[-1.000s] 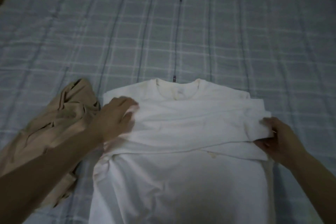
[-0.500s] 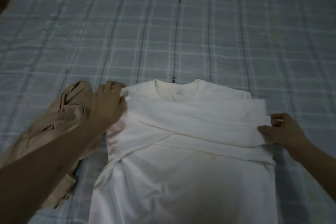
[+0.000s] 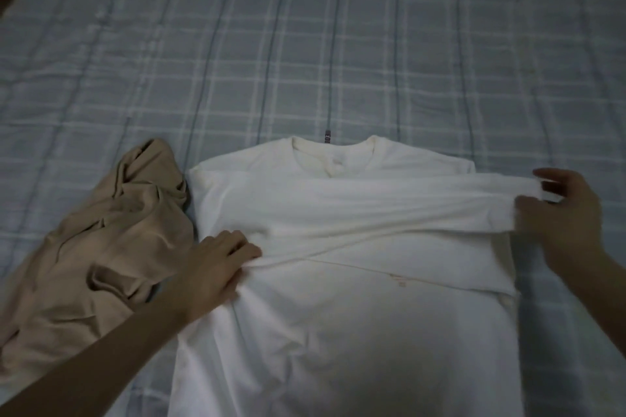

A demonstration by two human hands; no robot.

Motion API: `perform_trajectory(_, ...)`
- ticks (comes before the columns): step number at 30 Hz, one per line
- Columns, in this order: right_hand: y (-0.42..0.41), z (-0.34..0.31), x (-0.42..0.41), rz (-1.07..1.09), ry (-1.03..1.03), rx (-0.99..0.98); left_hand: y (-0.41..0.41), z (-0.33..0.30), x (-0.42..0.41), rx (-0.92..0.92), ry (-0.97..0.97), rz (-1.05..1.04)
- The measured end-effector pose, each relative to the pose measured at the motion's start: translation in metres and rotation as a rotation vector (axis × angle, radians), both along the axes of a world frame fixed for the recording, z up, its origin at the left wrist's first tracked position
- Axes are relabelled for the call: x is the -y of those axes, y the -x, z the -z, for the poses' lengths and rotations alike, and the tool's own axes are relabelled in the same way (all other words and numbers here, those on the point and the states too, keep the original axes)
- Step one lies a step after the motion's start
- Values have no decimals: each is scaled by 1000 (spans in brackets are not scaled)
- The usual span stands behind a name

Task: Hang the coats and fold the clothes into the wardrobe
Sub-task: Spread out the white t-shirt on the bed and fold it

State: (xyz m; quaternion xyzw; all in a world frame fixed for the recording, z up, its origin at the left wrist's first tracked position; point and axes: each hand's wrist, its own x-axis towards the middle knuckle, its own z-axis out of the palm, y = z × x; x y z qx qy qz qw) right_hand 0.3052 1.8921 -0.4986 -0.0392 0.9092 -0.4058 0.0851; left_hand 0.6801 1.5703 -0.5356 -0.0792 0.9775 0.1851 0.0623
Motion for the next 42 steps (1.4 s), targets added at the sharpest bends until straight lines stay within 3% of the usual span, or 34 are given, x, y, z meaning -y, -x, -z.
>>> perform_trajectory(4, 14, -3, -7, 62, -30, 127, -5, -16, 4, 6, -66, 62)
perform_trajectory(8, -2, 2, -3, -78, -323, 139, -5, -15, 0, 13, -94, 87)
perform_trajectory(13, -33, 15, 5, -326, -451, -253, 11, -5, 4, -63, -52, -116)
perform_trajectory(18, -51, 28, 14, -607, -536, -348, 15, 17, 15, 258, 159, -108)
perform_trajectory(24, -61, 47, -2, -880, -733, -254, -7, 16, 62, 346, 322, -17)
perform_trajectory(29, -57, 43, 7, -852, -774, -134, 16, 2, 60, 432, 255, -52)
perform_trajectory(33, -23, 23, 41, -767, -676, -274, 70, -20, 75, 68, 166, -193)
perform_trajectory(35, 0, 21, 59, -789, -690, -230, 89, -18, 98, 175, 128, -325)
perform_trajectory(38, 29, 17, 85, -857, -820, 39, 103, -4, 124, 484, 82, -397)
perform_trajectory(40, 42, 13, 96, -890, -910, 77, 111, -2, 135, 509, 51, -351)
perform_trajectory(42, 48, 7, 100, -925, -850, 98, 122, -6, 137, 517, -30, -291)
